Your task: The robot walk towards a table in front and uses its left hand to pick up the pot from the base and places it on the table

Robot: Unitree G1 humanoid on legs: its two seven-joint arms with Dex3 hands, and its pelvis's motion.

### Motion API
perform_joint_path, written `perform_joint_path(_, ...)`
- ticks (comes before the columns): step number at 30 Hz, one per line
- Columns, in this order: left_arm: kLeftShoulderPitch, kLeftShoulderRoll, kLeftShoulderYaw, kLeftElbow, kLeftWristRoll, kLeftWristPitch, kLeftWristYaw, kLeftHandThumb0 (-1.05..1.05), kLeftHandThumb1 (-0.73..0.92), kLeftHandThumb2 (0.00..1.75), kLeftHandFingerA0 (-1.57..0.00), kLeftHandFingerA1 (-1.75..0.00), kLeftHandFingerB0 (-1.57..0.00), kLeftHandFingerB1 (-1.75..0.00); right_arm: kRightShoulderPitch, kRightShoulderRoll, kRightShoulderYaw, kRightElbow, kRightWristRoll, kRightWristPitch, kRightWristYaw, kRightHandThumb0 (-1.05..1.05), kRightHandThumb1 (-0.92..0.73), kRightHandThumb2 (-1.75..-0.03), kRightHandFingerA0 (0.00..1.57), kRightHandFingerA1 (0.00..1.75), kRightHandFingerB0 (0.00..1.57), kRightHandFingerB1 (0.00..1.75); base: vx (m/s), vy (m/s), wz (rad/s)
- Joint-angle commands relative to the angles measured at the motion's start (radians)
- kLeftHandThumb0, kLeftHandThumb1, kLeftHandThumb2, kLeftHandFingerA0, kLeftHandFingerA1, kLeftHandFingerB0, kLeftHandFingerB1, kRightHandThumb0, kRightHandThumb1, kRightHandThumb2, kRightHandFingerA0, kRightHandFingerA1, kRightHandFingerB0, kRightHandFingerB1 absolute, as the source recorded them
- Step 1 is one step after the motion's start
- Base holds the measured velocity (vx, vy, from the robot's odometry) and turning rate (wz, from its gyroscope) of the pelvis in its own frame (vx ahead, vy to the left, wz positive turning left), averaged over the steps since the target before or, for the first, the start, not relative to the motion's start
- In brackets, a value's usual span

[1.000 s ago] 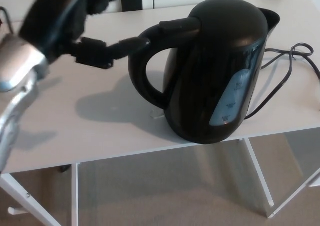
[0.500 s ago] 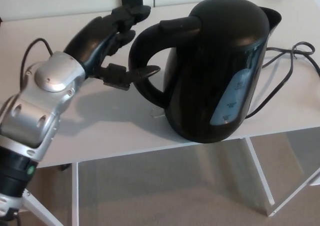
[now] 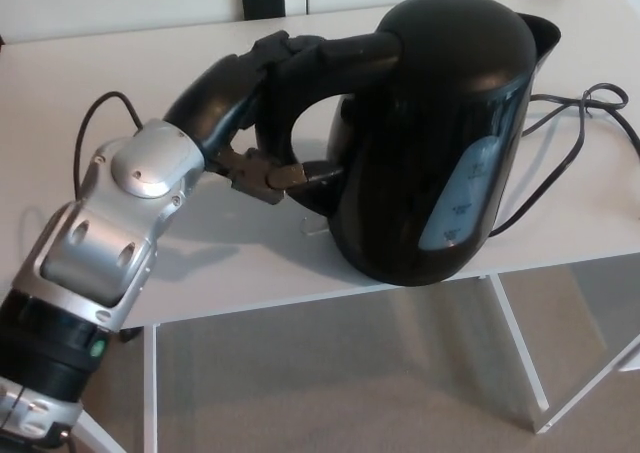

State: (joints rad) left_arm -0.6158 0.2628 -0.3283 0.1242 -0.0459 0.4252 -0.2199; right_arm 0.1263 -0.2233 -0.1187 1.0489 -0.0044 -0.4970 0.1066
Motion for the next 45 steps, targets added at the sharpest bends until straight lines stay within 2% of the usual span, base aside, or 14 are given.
perform_joint_path(1, 0.008, -0.018, 0.014, 0.009, 0.037, 0.018, -0.010, -0.69, 0.42, 0.75, -0.21, -0.44, -0.06, -0.29, 0.002, -0.009, 0.008, -0.017, -0.018, 0.007, -0.026, -0.49, -0.57, -0.59, 0.89, 0.55, 0.51, 0.37, 0.00, 0.000, 0.00)
perform_joint_path(6, 0.032, -0.057, 0.041, 0.022, 0.041, -0.020, 0.018, -0.62, 0.44, 0.73, -0.29, -0.45, -0.16, -0.38, 0.004, -0.004, 0.016, -0.040, -0.021, 0.017, -0.032, -0.49, -0.57, -0.58, 0.88, 0.54, 0.50, 0.37, 0.00, 0.000, 0.00)
perform_joint_path(7, 0.035, -0.071, 0.045, 0.030, 0.053, -0.021, 0.040, -0.35, 0.72, 0.63, -0.89, -0.47, -0.35, -0.32, 0.006, -0.002, 0.016, -0.044, -0.020, 0.018, -0.033, -0.49, -0.57, -0.58, 0.87, 0.54, 0.50, 0.37, 0.00, 0.000, 0.00)
perform_joint_path(9, 0.046, -0.100, 0.050, 0.047, 0.083, -0.036, 0.101, -0.28, 0.86, 0.66, -0.96, -0.73, -0.55, -0.37, 0.013, 0.001, 0.017, -0.053, -0.020, 0.017, -0.032, -0.55, -0.46, -0.83, 0.82, 0.65, 0.42, 0.51, 0.00, 0.000, 0.00)
perform_joint_path(11, 0.065, -0.146, 0.066, 0.059, 0.118, -0.073, 0.188, -0.27, 0.83, 0.65, -0.75, -0.55, -0.77, -0.43, 0.018, 0.001, 0.020, -0.063, -0.024, 0.011, -0.033, -0.52, -0.57, -0.59, 0.90, 0.54, 0.50, 0.37, 0.00, 0.000, 0.00)
perform_joint_path(14, 0.072, -0.173, 0.086, 0.067, 0.127, -0.091, 0.217, -0.28, 0.82, 0.65, -0.67, -0.49, -0.85, -0.45, 0.018, 0.001, 0.024, -0.067, -0.031, 0.010, -0.037, -0.51, -0.57, -0.59, 0.90, 0.54, 0.50, 0.37, 0.00, 0.000, 0.00)
perform_joint_path(16, 0.075, -0.217, 0.125, 0.086, 0.100, -0.102, 0.228, -0.16, 0.86, 0.68, -0.92, -1.31, -0.77, -1.08, 0.021, 0.001, 0.022, -0.078, -0.029, 0.016, -0.037, -0.50, -0.57, -0.58, 0.92, 0.54, 0.52, 0.38, 0.00, 0.000, 0.00)
perform_joint_path(20, 0.074, -0.258, 0.170, 0.090, 0.076, -0.086, 0.219, -0.23, 0.82, 0.71, -0.83, -1.55, -0.71, -1.20, 0.019, 0.001, 0.025, -0.080, -0.032, 0.023, -0.037, -0.52, -0.53, -0.60, 0.93, 0.56, 0.50, 0.39, 0.00, 0.000, 0.00)
perform_joint_path(27, 0.077, -0.303, 0.215, 0.089, 0.063, -0.084, 0.229, -0.24, 0.82, 0.65, -0.83, -1.28, -0.71, -1.03, 0.012, 0.001, 0.024, -0.081, -0.031, 0.021, -0.040, -0.50, -0.56, -0.58, 0.96, 0.56, 0.53, 0.39, 0.00, 0.000, 0.00)
perform_joint_path(30, 0.075, -0.394, 0.341, 0.063, -0.077, -0.030, 0.230, -0.20, 0.82, 0.66, -1.09, -1.36, -0.75, -0.98, 0.010, 0.003, 0.022, -0.080, -0.028, 0.019, -0.038, -0.50, -0.56, -0.59, 0.96, 0.56, 0.54, 0.39, 0.00, 0.000, 0.00)
perform_joint_path(32, 0.069, -0.432, 0.391, 0.045, -0.110, -0.001, 0.234, -0.20, 0.82, 0.64, -1.02, -1.42, -0.73, -1.03, 0.008, 0.003, 0.026, -0.076, -0.034, 0.014, -0.042, -0.51, -0.57, -0.60, 0.96, 0.56, 0.54, 0.39, 0.00, 0.000, 0.00)
perform_joint_path(33, 0.064, -0.459, 0.428, 0.025, -0.147, 0.018, 0.237, -0.23, 0.81, 0.70, -0.84, -1.55, -0.71, -1.06, 0.007, 0.005, 0.026, -0.075, -0.034, 0.013, -0.043, -0.56, -0.47, -0.87, 0.93, 0.69, 0.45, 0.54, 0.00, 0.000, 0.00)
perform_joint_path(35, 0.050, -0.499, 0.483, -0.002, -0.206, 0.050, 0.242, -0.21, 0.80, 0.67, -0.81, -1.60, -0.69, -1.14, 0.006, 0.007, 0.025, -0.075, -0.030, 0.015, -0.041, -0.52, -0.59, -0.59, 0.93, 0.52, 0.52, 0.39, 0.00, 0.000, 0.00)
perform_joint_path(45, -0.109, -0.562, 0.653, -0.100, -0.322, 0.201, 0.335, -0.14, 0.73, 0.84, -0.96, -1.59, -0.71, -1.29, 0.004, 0.007, 0.020, -0.092, -0.021, 0.033, -0.028, -0.53, -0.66, -0.61, 0.92, 0.50, 0.54, 0.39, 0.00, 0.000, 0.00)
